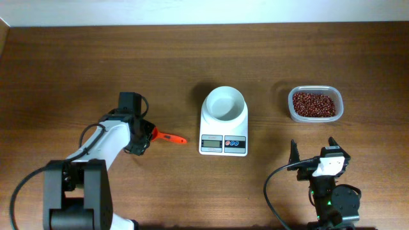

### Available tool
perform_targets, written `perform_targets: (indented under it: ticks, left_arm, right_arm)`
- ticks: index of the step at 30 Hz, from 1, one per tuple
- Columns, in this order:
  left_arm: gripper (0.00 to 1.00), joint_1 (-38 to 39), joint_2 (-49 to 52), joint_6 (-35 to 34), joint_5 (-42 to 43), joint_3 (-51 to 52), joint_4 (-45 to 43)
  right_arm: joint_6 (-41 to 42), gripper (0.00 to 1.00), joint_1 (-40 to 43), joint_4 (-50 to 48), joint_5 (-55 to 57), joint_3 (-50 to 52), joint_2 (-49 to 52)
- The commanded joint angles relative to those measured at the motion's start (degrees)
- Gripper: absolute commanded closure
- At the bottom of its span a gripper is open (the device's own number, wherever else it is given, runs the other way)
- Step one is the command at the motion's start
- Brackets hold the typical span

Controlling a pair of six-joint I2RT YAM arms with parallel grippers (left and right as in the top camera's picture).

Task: Scoop and weigh 50g on scale
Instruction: 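Close the left gripper on the red scoop's bowl rim, then lift the red scoop and rotate it, handle pointing right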

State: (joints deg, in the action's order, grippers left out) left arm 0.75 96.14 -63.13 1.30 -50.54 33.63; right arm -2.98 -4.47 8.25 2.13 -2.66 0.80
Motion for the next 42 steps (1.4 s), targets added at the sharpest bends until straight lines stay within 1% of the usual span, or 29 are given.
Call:
perform_targets:
  ticks: [1,5,11,16,28,32,34,36,37,40,42]
  left_arm:
    - [1.0,-2.32,-0.33,4.98,6.95,0.02,0.22]
    - [1.0,-3.23,-1.36,5.2,7.98,0.02,0.33]
    - [1.0,-3.21,-4.66,10.8,7.91,0.02,0.28]
    - [1.0,-3.21,-10.82,13.84,7.26,0.02,0.28]
    - [1.0,-3.21,-25.57,14.03,6.03,0.02,1.51]
    - [1.0,-3.21,-29.57,13.97,3.28,0.02,3.74]
    - [1.0,-3.21,-30.56,13.92,3.37,0.02,5.18]
    - [1.0,-3.21,-30.99,12.98,3.37,0.02,6.49]
    - [1.0,-3.21,-31.15,11.28,3.37,0.02,7.52]
    - [1.0,-3.21,-31.3,5.46,3.34,0.02,9.97]
    - [1.0,-3.21,-31.3,0.02,3.37,0.02,12.33]
  right_arm:
    - [0.22,0.01,0.42,-0.22,-0.15,0.72,-0.59]
    - [0.22,0.01,0.42,-0.22,-0.15,0.72,-0.59]
    - [0.22,0.01,0.42,-0.22,-0.15,0.72,-0.59]
    - [0.22,0.01,0.42,-0.22,-0.15,0.72,-0.59]
    - [0.22,0.01,0.42,-0.22,-0.15,0.72,-0.59]
    - [0.24,0.01,0.42,-0.22,-0.15,0.72,-0.59]
    - [0.22,0.01,0.42,-0.2,-0.15,0.72,-0.59]
    - [0.22,0.01,0.42,-0.22,-0.15,0.72,-0.59]
    - [0.22,0.01,0.42,-0.22,-0.15,0.72,-0.59]
    - [0.22,0.01,0.42,-0.22,-0.15,0.72,-0.59]
    - [0.22,0.01,0.42,-0.22,-0.15,0.72,-0.59]
